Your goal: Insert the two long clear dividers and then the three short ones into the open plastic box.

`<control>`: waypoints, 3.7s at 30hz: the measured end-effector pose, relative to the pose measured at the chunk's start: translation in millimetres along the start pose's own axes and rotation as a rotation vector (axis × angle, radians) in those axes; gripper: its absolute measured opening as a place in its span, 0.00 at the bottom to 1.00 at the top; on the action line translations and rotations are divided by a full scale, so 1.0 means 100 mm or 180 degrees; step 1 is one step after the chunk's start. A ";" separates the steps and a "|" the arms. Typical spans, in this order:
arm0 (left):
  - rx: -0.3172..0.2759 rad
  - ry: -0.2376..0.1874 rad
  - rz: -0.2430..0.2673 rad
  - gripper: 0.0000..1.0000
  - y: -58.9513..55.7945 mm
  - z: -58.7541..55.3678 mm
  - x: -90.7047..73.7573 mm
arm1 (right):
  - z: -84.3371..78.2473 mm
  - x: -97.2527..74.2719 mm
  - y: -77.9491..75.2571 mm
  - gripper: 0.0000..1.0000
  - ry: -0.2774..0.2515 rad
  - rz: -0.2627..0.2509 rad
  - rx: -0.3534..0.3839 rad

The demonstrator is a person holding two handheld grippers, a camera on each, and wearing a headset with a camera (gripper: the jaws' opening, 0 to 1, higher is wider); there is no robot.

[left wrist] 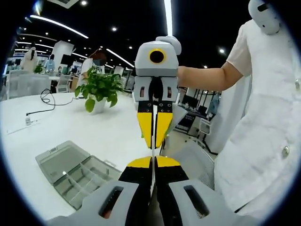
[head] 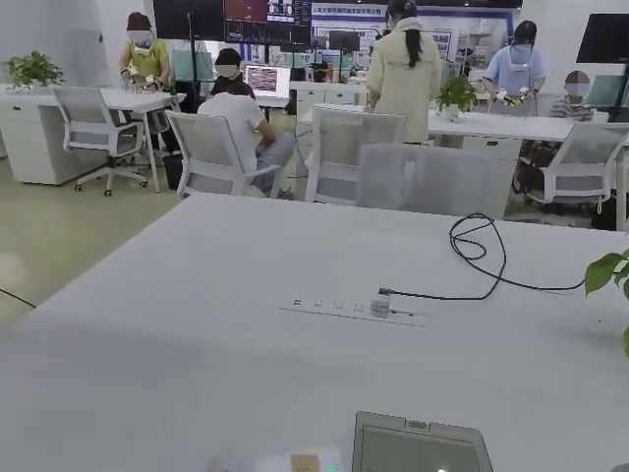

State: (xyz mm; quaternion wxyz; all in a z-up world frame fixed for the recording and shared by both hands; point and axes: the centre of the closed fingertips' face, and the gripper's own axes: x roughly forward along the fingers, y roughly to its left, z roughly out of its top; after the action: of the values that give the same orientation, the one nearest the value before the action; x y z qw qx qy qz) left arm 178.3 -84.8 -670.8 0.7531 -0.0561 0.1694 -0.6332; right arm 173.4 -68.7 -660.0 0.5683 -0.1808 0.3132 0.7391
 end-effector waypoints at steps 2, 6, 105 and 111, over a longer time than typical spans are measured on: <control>0.0006 0.0006 -0.0011 0.00 -0.01 0.00 0.00 | 0.00 0.00 0.01 0.03 0.0003 0.0013 -0.0011; 0.0050 0.0009 -0.0008 0.00 -0.01 -0.01 0.00 | -0.01 0.01 0.02 0.03 0.0010 0.0010 -0.0046; -0.0114 0.0255 0.0853 0.86 0.55 -0.60 -0.77 | -0.99 0.23 -1.22 0.03 0.1047 -0.0724 -0.0046; -0.0123 0.0232 0.0874 0.86 0.55 -0.60 -0.79 | -0.99 0.23 -1.22 0.03 0.1008 -0.0719 -0.0053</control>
State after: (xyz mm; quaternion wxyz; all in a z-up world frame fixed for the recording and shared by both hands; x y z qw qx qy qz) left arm 198.9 10.0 -728.8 0.8248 -0.0238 0.2149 -0.5225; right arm 274.3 -99.4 -778.7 0.5897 -0.3336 0.3703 0.6355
